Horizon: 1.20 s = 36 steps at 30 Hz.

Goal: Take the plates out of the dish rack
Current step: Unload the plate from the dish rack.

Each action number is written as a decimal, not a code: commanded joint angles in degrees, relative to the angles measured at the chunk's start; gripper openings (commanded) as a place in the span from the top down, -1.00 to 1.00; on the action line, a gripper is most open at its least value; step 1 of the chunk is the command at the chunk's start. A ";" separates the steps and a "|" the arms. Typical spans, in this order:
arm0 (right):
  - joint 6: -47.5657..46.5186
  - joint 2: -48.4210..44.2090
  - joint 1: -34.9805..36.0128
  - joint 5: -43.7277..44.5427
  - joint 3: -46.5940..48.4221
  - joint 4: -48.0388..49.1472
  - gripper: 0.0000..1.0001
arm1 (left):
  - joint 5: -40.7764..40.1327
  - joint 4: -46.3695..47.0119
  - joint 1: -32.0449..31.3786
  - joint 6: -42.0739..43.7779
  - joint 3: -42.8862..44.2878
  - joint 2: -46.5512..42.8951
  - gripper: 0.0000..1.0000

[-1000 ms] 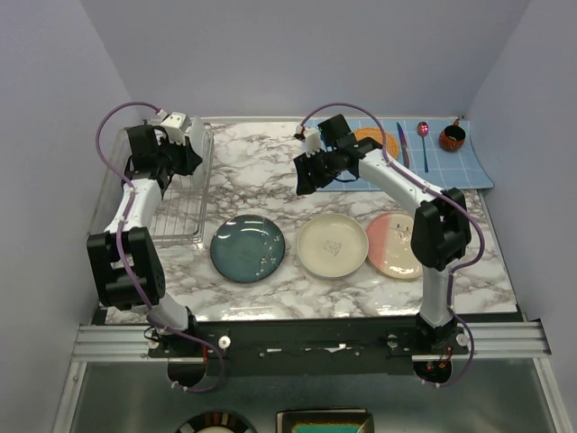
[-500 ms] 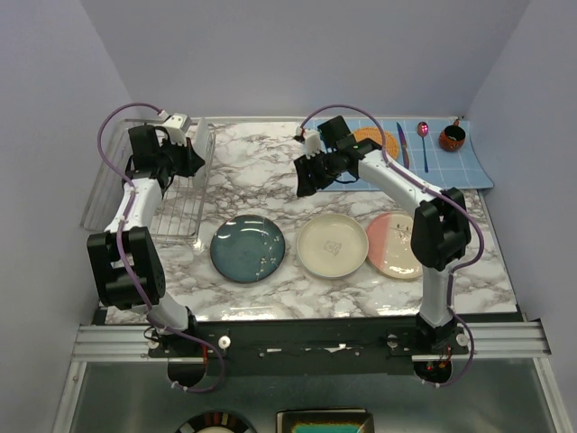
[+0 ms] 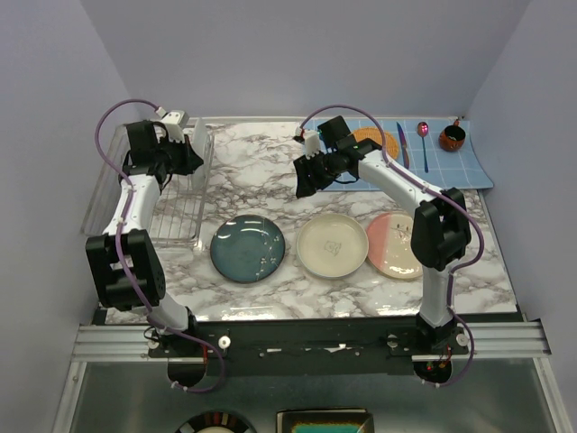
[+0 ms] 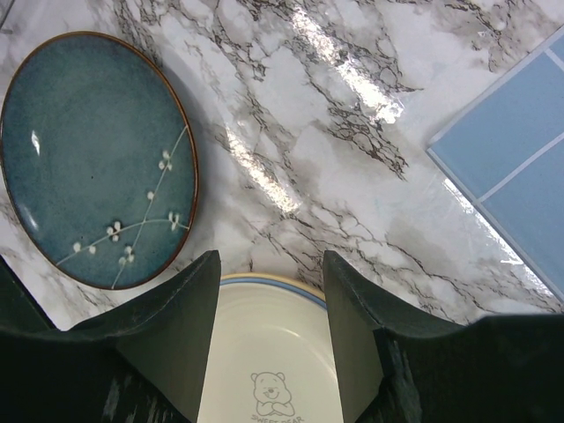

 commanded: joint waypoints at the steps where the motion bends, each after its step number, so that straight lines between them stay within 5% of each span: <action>1: -0.51 0.05 -0.31 -1.35 -0.34 0.23 -0.17 | -4.71 8.95 0.79 6.59 5.86 -7.26 1.00; 16: -0.69 0.49 -0.31 -2.32 -0.87 0.14 -0.17 | -6.12 12.20 2.28 4.40 6.13 -8.23 1.00; 25: -0.78 0.57 -0.31 -3.02 -1.57 0.23 -0.17 | -0.95 23.98 11.94 -9.92 2.70 -4.19 1.00; 36: -0.69 1.98 -0.22 -3.64 -0.61 -0.12 -0.17 | 5.90 26.71 17.49 -11.16 1.11 -4.63 1.00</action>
